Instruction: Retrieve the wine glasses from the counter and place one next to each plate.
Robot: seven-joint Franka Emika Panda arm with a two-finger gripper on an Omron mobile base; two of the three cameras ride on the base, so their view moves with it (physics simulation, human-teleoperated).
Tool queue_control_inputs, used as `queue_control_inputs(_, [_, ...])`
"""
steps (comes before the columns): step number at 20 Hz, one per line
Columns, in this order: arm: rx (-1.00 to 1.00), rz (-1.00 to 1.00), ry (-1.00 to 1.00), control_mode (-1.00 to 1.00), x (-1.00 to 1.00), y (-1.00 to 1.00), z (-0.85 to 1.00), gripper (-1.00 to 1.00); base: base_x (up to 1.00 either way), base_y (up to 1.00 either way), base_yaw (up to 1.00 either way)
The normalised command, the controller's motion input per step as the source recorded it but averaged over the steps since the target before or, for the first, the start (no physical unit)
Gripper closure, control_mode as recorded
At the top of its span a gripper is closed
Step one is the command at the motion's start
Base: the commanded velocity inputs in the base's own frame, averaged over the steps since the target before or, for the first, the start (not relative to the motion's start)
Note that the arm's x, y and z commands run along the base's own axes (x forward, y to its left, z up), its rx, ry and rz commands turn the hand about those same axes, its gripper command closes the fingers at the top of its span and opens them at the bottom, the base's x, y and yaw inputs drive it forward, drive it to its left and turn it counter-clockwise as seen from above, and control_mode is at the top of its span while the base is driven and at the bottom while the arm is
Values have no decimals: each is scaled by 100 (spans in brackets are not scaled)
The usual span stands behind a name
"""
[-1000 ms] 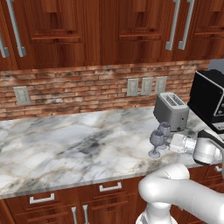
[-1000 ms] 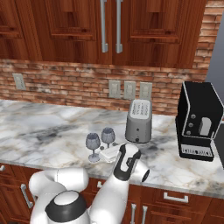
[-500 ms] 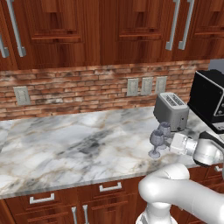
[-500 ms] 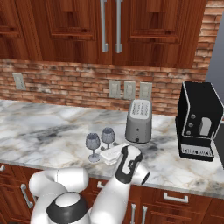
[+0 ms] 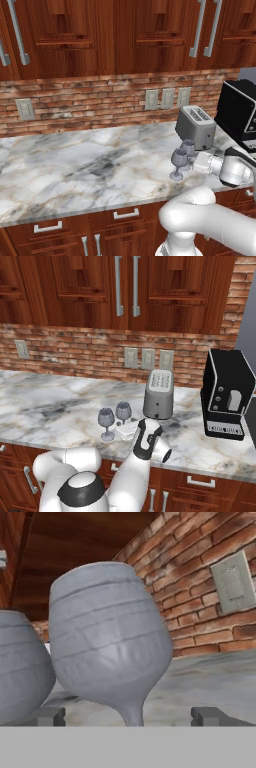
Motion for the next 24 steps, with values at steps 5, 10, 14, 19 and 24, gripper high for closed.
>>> queue_control_inputs(5, [0,-1,18,-100,8,0,-11,-100,0,0,0])
queue_control_inputs(10, [-2,0,10,-100,0,2,-16,-100,0,0,0])
queue_control_inputs(14, [-7,0,0,-100,1,6,-5,-100,0,0,0])
queue_control_inputs(19, [-5,0,0,-100,9,0,0,-100,0,0,0])
queue_control_inputs(24, [-5,0,0,-100,12,4,0,-100,0,0,0])
